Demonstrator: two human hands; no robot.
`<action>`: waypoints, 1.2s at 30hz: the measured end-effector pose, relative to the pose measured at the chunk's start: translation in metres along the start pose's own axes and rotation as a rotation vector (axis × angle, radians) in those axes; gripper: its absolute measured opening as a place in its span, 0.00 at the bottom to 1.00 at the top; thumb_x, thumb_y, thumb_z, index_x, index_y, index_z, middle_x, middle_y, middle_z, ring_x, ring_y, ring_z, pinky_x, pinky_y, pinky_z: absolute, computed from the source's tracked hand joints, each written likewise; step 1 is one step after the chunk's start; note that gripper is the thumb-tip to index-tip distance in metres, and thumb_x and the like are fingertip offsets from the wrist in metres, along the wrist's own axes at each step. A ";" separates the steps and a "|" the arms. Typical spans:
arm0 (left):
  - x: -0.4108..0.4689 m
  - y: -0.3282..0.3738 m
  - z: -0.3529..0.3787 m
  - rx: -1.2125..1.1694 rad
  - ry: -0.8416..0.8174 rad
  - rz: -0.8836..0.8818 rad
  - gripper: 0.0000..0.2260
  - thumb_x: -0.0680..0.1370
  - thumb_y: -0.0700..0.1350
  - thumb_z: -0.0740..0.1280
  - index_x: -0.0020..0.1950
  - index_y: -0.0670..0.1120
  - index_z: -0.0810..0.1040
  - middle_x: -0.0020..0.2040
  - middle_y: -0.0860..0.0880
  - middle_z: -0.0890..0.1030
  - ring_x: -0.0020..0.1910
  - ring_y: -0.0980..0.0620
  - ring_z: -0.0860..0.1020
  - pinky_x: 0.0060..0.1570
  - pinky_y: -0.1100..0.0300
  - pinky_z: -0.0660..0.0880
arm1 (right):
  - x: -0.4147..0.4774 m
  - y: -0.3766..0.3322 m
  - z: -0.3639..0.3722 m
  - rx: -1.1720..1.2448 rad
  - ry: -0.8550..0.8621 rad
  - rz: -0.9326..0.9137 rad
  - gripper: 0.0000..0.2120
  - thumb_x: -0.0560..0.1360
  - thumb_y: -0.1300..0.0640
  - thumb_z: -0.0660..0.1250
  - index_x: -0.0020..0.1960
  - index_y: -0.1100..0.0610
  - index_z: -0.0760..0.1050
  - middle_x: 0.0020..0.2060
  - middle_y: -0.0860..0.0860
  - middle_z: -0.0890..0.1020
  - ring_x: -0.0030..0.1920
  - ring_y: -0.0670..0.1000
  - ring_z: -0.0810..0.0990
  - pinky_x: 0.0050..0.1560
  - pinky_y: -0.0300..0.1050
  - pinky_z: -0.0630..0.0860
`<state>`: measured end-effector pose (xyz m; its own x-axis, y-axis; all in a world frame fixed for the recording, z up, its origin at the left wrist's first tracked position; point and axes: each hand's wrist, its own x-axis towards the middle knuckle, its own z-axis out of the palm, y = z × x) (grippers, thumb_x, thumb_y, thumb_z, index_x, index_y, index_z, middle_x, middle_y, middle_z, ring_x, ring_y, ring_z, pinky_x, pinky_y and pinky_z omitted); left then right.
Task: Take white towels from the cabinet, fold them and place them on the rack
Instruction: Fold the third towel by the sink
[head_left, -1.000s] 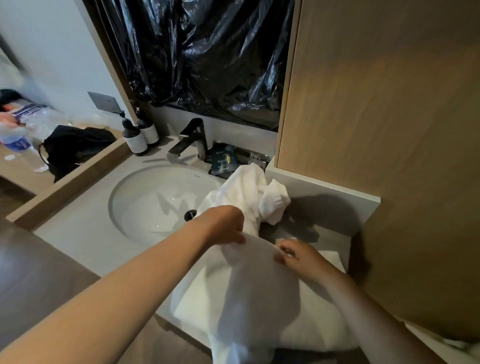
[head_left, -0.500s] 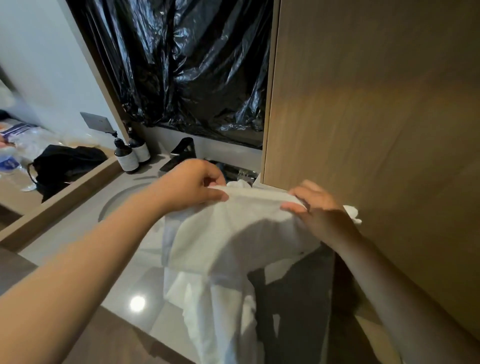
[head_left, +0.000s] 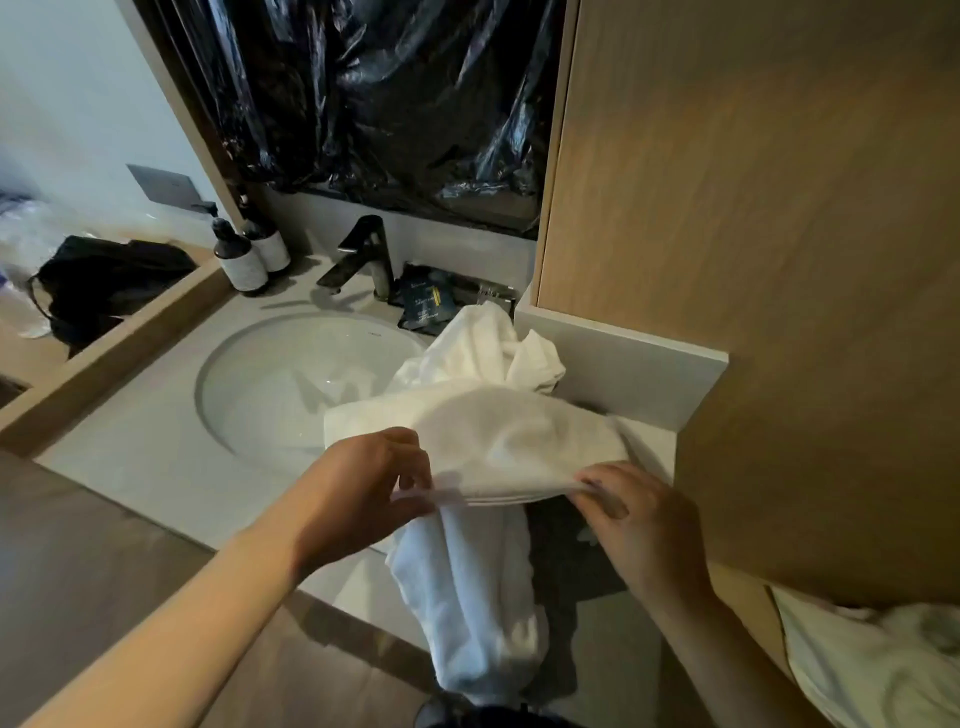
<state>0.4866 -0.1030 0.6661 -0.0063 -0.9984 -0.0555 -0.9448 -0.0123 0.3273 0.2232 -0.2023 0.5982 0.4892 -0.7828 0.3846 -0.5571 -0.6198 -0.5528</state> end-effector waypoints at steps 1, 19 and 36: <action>-0.005 -0.001 0.008 -0.018 -0.014 0.001 0.07 0.71 0.53 0.73 0.37 0.55 0.77 0.36 0.61 0.71 0.35 0.62 0.73 0.34 0.72 0.67 | -0.009 -0.001 0.006 0.071 0.001 0.075 0.12 0.72 0.48 0.68 0.51 0.54 0.81 0.43 0.45 0.83 0.41 0.46 0.83 0.44 0.34 0.78; 0.006 -0.006 0.040 -0.144 -0.232 0.129 0.12 0.72 0.61 0.69 0.42 0.53 0.79 0.36 0.59 0.78 0.37 0.61 0.76 0.37 0.69 0.74 | -0.069 0.014 0.054 0.567 0.161 0.964 0.05 0.75 0.58 0.71 0.42 0.48 0.81 0.40 0.43 0.85 0.47 0.48 0.83 0.48 0.44 0.78; 0.160 0.024 0.079 0.098 -0.085 0.124 0.18 0.82 0.52 0.59 0.70 0.48 0.70 0.67 0.46 0.74 0.64 0.45 0.72 0.66 0.49 0.69 | -0.036 0.011 0.076 1.156 0.397 1.429 0.03 0.77 0.60 0.68 0.50 0.54 0.76 0.49 0.55 0.81 0.50 0.55 0.80 0.44 0.48 0.78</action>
<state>0.4367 -0.2589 0.5909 -0.1487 -0.9837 -0.1011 -0.9625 0.1204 0.2433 0.2508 -0.1768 0.5219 -0.1308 -0.6783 -0.7231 0.3994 0.6315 -0.6646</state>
